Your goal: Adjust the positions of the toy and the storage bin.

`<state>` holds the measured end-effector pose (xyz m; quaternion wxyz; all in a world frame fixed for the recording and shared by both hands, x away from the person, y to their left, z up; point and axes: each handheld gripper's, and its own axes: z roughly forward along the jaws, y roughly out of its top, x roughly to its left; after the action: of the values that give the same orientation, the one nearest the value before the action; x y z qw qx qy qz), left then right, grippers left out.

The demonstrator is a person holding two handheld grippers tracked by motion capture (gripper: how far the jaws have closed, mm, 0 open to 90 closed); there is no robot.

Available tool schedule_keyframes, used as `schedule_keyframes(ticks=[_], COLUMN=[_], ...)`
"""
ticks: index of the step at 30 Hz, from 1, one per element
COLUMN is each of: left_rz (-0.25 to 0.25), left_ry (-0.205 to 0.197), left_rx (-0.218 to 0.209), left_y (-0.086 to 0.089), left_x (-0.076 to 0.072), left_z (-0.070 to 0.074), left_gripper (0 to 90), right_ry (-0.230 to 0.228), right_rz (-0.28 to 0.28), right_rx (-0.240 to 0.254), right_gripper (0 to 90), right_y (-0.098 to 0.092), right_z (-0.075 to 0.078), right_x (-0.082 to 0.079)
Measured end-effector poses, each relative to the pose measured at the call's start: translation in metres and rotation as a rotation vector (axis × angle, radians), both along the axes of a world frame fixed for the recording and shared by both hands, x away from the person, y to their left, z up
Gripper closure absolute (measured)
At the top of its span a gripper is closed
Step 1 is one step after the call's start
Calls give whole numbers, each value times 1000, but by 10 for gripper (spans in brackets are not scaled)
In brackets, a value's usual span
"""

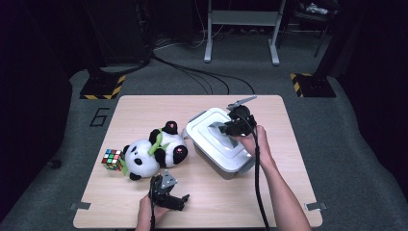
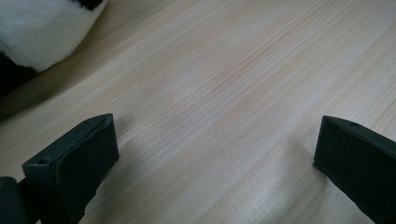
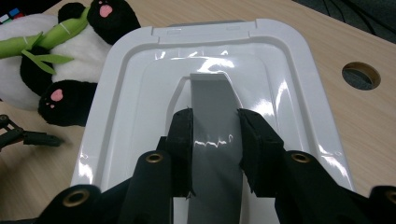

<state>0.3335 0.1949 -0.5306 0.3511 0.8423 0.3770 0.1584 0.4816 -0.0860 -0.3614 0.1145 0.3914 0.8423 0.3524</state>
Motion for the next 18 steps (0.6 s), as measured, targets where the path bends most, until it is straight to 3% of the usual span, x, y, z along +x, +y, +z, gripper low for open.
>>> schedule_keyframes(ticks=[18], left_rz=[2], left_ry=[0], left_rx=[-1], left_y=[0], left_x=[0], left_z=[0], left_gripper=[0], right_ry=[4], right_rz=[-20], right_rx=[24], right_gripper=[666], right_y=[4], right_z=[-2], right_x=[-11])
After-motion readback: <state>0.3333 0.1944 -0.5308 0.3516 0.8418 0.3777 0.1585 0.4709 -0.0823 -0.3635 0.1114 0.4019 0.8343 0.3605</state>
